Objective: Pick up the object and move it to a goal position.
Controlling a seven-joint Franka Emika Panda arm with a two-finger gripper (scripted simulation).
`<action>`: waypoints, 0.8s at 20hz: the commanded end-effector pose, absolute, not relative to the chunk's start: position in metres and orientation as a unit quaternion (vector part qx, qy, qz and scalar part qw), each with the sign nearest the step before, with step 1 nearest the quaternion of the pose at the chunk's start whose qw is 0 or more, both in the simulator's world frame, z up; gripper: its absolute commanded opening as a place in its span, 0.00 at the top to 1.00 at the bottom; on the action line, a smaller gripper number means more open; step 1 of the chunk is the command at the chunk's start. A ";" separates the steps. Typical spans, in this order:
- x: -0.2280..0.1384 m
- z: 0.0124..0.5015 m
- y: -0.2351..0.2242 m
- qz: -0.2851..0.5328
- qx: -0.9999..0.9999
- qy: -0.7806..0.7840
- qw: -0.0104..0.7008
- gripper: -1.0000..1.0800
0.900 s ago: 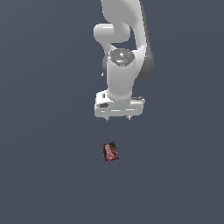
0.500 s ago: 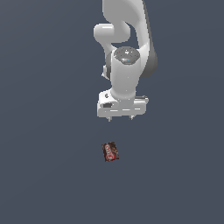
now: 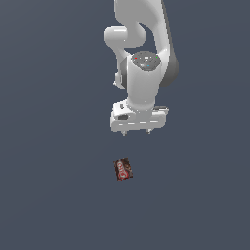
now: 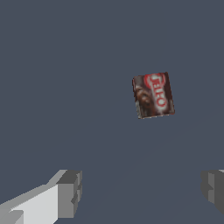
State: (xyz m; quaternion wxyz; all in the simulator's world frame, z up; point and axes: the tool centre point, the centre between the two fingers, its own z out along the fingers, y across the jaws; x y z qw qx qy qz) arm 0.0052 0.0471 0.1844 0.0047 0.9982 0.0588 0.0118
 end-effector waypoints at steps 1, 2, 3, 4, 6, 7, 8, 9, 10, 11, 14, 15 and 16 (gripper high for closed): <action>0.009 0.181 0.045 0.011 0.998 0.061 0.005 0.04; 0.011 0.179 0.045 0.011 0.998 0.062 0.005 0.04; 0.013 0.177 0.044 0.011 0.998 0.064 0.005 0.04; 0.016 0.175 0.043 0.010 0.998 0.065 0.005 0.04; 0.022 0.169 0.040 0.010 0.998 0.069 0.004 0.04; 0.026 0.166 0.038 0.009 0.997 0.071 0.004 0.04; 0.030 0.162 0.037 0.009 0.997 0.074 0.004 0.04; 0.034 0.158 0.035 0.008 0.997 0.076 0.004 0.04; 0.038 0.154 0.033 0.008 0.997 0.079 0.004 0.04; 0.042 0.149 0.030 0.007 0.997 0.082 0.004 0.04; 0.056 0.132 0.022 0.006 0.996 0.091 0.003 0.04; 0.061 0.126 0.019 0.005 0.995 0.095 0.003 0.04; 0.066 0.120 0.016 0.005 0.995 0.098 0.002 0.04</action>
